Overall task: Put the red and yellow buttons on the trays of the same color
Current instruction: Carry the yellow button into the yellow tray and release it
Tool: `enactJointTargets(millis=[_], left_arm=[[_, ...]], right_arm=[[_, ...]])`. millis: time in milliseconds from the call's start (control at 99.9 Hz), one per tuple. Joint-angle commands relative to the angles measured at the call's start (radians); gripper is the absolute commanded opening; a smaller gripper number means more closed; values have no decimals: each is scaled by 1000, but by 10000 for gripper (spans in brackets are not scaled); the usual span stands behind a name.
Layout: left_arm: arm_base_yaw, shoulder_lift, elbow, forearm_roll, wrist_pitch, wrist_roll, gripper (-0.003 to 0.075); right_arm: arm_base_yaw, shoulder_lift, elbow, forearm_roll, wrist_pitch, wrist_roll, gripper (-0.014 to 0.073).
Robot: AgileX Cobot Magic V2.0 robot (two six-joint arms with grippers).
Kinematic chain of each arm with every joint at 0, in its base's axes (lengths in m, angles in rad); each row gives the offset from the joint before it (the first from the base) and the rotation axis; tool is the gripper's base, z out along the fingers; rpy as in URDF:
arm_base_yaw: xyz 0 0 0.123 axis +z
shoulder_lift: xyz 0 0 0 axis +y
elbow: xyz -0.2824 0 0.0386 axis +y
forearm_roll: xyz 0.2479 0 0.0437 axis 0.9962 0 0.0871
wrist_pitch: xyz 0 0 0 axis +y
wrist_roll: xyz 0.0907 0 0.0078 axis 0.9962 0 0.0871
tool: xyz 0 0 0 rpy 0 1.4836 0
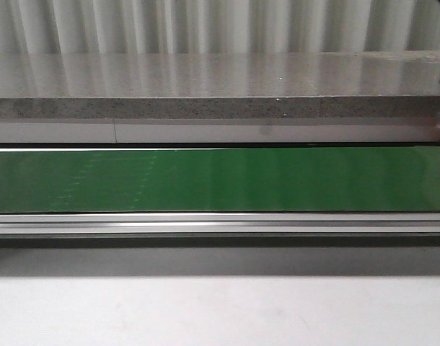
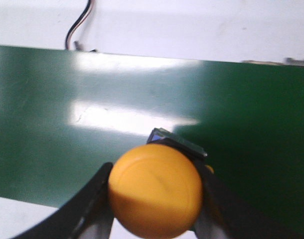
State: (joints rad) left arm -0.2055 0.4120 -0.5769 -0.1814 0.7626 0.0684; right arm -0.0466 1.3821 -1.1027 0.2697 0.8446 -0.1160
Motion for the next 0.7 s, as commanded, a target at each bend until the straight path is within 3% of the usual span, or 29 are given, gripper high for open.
enactJointTargets(millis=[0,170,410,690], left_arm=[[-9,5,-26,-22,-66,-1,-20],[-9,5,-26,-22,-66,-1,-20],[-9,5,-26,-22,-66,-1,-20],[-9,5,-26,-22,-66,-1,-20]], right_arm=[[-58,-73,-8,-57,-37,87,154],[-213,-122,24,-124,-31,198,154],[-445,-134,49,-125,-35,214,154],[-667,-114,84,-125,-159,242,154]])
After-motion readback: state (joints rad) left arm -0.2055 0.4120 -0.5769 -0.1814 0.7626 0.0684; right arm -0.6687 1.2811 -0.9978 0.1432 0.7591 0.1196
